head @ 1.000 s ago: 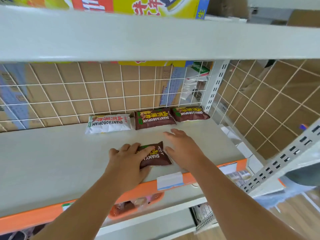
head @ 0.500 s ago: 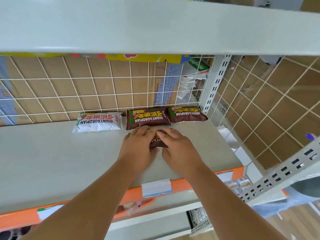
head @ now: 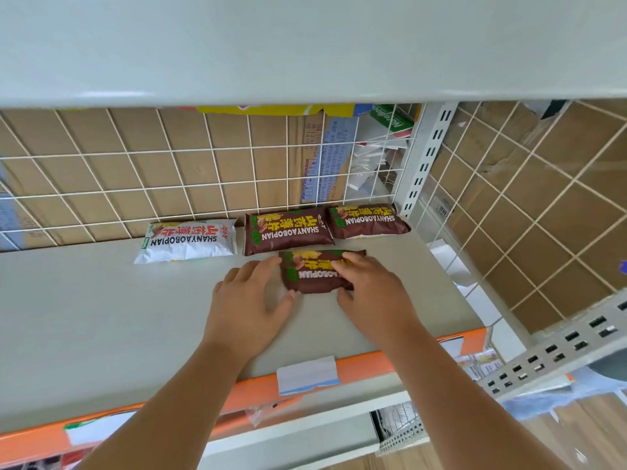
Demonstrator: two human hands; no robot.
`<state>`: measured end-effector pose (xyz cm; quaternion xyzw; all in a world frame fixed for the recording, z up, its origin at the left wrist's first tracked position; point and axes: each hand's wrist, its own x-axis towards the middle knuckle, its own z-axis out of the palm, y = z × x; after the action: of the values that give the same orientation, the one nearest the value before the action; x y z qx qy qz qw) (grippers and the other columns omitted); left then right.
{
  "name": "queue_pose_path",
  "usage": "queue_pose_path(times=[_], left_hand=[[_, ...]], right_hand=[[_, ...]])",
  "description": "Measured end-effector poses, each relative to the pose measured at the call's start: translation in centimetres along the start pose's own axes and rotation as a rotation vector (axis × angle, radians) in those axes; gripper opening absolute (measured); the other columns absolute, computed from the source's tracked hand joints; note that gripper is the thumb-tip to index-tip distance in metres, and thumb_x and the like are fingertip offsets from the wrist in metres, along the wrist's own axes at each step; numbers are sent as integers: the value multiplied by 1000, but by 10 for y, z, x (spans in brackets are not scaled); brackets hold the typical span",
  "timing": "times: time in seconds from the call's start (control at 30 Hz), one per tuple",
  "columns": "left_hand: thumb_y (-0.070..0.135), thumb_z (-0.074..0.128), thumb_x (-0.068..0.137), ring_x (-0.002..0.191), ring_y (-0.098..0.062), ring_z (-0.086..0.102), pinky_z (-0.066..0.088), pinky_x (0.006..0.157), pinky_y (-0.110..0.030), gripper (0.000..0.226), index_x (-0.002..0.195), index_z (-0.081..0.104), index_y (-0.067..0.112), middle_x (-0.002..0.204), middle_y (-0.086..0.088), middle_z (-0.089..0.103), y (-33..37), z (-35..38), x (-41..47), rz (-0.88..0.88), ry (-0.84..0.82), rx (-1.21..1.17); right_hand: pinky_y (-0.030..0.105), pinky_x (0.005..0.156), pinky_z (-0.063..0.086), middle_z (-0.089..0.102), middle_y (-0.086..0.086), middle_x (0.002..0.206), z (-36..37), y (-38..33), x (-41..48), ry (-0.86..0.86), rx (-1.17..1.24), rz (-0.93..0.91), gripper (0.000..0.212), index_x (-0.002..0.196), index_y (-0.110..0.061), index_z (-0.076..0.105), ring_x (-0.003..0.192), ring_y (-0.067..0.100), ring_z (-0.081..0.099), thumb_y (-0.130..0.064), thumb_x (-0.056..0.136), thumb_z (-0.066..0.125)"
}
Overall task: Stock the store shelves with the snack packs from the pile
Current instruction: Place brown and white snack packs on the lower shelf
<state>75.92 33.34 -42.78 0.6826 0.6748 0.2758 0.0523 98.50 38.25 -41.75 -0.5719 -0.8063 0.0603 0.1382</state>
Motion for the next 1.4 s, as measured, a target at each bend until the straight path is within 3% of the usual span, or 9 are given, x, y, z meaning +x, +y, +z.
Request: queue_pose_path(times=[0.1,0.2,0.33,0.4,0.53,0.7,0.87,1.17,1.4], left_hand=[[69,41,83,118,-26,54,44,97,-45,68,141,50,35,133,7,60,2,2,0,19,-40,123],[71,41,82,122,-25,51,40,100,-47,70,142,49,36,136,8,57,5,5,2,21,-60,207],[72,37,81,128,-26,49,38,103,-49,72,143,49,36,141,6,54,4,6,3,2,-82,244],[72,37,81,127,-25,49,38,103,-49,72,142,50,36,140,6,55,4,5,2,2,-79,244],[72,37,82,127,-25,50,39,103,-48,71,141,52,36,139,6,56,3,5,3,1,-78,253],[73,39,82,126,-24,50,38,104,-48,68,139,52,38,138,7,57,3,5,3,-12,-99,255],[70,42,81,124,-24,51,39,102,-47,65,136,55,38,134,7,59,5,5,3,-14,-103,268],[70,37,82,129,-22,47,37,106,-47,67,139,52,40,139,8,55,8,2,3,-29,-142,300],[71,43,82,145,-20,28,23,116,-43,67,145,43,47,157,9,37,4,-4,1,-33,-272,256]], right_hand=[[44,99,46,46,-10,151,-13,19,0,1,-105,96,58,141,-38,53,134,22,44,-26,85,56],[50,103,40,39,-7,155,-17,6,4,9,-164,54,64,145,-42,43,134,25,40,-25,84,54],[62,117,21,20,-13,164,-9,-21,5,-149,-128,-22,68,151,-48,24,148,34,23,-50,90,55],[63,118,15,17,-18,164,-8,-13,2,-166,-102,-8,67,151,-50,26,151,34,18,-60,91,55],[59,118,17,28,-27,156,-17,22,-1,-101,-30,47,58,144,-53,40,150,29,22,-63,88,56],[60,113,26,34,-27,153,-17,52,8,-77,-80,24,63,140,-56,40,144,28,31,-70,78,43],[60,118,16,26,-22,159,-14,56,16,-64,-79,23,61,143,-56,38,150,30,19,-63,86,55],[57,121,7,12,-18,166,-18,61,19,-107,-98,3,70,150,-59,21,154,25,6,-71,87,50],[57,120,15,15,-10,166,-22,39,4,-98,-102,-29,74,152,-49,28,153,26,12,-64,87,59]])
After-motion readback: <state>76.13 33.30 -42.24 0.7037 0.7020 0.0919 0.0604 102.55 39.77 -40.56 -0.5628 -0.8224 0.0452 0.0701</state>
